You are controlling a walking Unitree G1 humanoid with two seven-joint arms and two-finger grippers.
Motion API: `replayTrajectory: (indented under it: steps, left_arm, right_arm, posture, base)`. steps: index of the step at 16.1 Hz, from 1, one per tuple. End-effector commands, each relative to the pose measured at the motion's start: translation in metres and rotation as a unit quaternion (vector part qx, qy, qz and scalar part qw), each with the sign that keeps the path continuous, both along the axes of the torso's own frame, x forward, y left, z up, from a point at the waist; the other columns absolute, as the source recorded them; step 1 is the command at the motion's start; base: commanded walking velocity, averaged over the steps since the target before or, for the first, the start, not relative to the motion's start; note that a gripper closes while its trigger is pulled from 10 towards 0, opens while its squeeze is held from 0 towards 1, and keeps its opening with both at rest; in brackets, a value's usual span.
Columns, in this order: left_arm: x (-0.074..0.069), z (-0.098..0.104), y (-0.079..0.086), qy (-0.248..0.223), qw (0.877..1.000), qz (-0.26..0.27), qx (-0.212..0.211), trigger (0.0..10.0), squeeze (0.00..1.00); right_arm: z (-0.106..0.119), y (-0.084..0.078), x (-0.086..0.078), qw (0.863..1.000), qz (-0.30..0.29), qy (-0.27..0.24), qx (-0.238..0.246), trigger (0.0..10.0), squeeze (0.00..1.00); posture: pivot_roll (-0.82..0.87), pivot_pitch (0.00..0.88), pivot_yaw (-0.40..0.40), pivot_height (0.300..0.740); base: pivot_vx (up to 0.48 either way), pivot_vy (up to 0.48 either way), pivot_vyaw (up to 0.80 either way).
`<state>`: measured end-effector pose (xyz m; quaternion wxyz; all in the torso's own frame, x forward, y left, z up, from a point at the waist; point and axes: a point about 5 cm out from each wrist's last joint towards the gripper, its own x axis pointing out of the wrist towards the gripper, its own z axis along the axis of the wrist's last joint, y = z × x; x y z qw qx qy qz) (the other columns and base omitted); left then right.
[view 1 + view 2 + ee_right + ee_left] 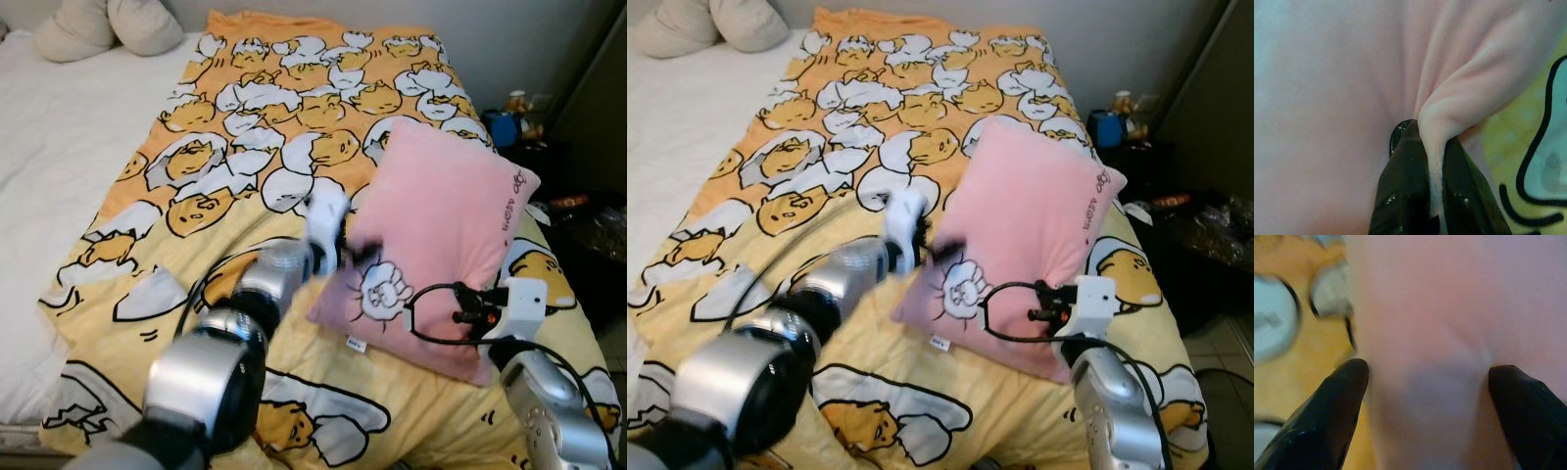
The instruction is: Clean up the room
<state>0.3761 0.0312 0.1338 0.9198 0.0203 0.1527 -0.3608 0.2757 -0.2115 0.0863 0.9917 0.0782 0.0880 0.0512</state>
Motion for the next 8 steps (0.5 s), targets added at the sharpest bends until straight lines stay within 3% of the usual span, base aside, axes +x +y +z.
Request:
replayTrajectory:
  steps: [1,4,5,8]
  left_arm:
    - [-0.007,-0.014,-0.004,0.019,1.0,-0.009,0.022,10.0,1.0]
    - [-0.026,-0.035,-0.028,0.06,0.998,-0.007,-0.008,10.0,1.0]
    - [-0.03,-0.038,-0.034,0.063,0.998,-0.019,-0.005,10.0,0.0]
    - [-0.027,-0.039,-0.026,0.054,0.998,0.025,0.0,10.0,0.0]
  right_arm:
    - [-0.015,0.008,-0.008,0.999,0.016,0.04,0.006,0.0,0.0]
    - [-0.013,0.013,-0.012,0.999,0.023,0.04,0.012,0.0,0.0]
    - [-0.013,0.015,-0.012,0.999,0.025,0.039,0.014,0.0,0.0]
    - [-0.013,0.019,-0.016,0.998,0.033,0.042,0.018,0.0,0.0]
  posture:
    - [-0.22,0.23,0.052,0.74]
    - [-0.24,0.234,0.054,0.74]
    - [-0.25,0.234,0.054,0.74]
    - [-0.25,0.243,0.052,0.74]
  base:
    - [0.0,0.0,0.0]
    - [0.0,0.0,0.0]
    - [0.0,0.0,0.0]
    - [0.0,0.0,0.0]
